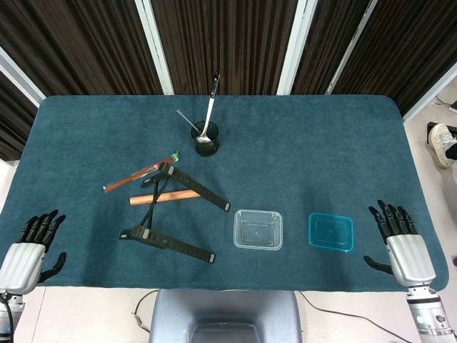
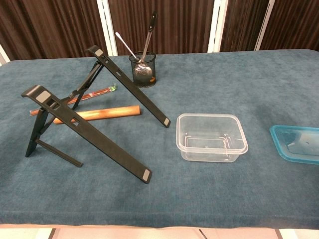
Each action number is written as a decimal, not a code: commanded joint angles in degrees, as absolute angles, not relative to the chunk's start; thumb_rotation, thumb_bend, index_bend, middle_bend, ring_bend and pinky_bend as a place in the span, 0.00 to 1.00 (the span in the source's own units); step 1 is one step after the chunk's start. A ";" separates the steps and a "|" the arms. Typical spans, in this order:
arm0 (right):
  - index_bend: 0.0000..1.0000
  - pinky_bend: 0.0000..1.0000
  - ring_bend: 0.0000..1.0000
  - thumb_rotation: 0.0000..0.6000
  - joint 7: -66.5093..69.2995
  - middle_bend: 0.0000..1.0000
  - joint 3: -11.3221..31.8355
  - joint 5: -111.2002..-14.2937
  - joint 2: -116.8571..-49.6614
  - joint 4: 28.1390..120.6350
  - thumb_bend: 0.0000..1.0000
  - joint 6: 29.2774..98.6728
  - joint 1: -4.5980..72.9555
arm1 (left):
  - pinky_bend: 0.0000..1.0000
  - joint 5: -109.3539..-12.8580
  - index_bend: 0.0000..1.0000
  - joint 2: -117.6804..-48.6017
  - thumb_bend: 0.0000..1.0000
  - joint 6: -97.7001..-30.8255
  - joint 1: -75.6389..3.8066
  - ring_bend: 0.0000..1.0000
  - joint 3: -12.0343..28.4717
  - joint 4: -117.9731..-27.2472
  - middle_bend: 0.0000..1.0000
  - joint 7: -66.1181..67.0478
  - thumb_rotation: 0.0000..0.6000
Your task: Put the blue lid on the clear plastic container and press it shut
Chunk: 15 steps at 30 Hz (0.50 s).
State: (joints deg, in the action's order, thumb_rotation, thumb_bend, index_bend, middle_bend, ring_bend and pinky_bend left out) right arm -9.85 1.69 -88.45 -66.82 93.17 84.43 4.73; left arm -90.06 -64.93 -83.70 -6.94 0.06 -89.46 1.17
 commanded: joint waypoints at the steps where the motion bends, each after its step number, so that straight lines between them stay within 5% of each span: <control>1: 0.00 0.00 0.00 1.00 -9.77 0.00 1.51 -88.67 -66.61 93.14 0.11 84.11 4.84 | 0.07 -90.08 0.00 -64.95 0.41 -83.56 -7.05 0.00 0.05 -89.42 0.00 1.14 1.00; 8: 0.00 0.00 0.00 1.00 -5.64 0.00 1.71 -88.91 -66.72 92.03 0.11 81.62 6.48 | 0.07 -90.20 0.00 -64.90 0.41 -83.16 -7.46 0.00 0.07 -89.38 0.00 0.44 1.00; 15: 0.00 0.00 0.00 1.00 -5.64 0.00 5.05 -79.89 -64.74 93.85 0.11 68.36 13.03 | 0.07 -90.27 0.00 -64.65 0.41 -82.69 -7.88 0.00 0.10 -89.12 0.00 -0.70 1.00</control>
State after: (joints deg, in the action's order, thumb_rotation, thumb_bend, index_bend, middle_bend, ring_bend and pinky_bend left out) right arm -5.25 3.19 -84.73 -65.89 92.90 74.51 9.59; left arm -90.24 -64.67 -82.72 -7.85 0.11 -89.15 -0.67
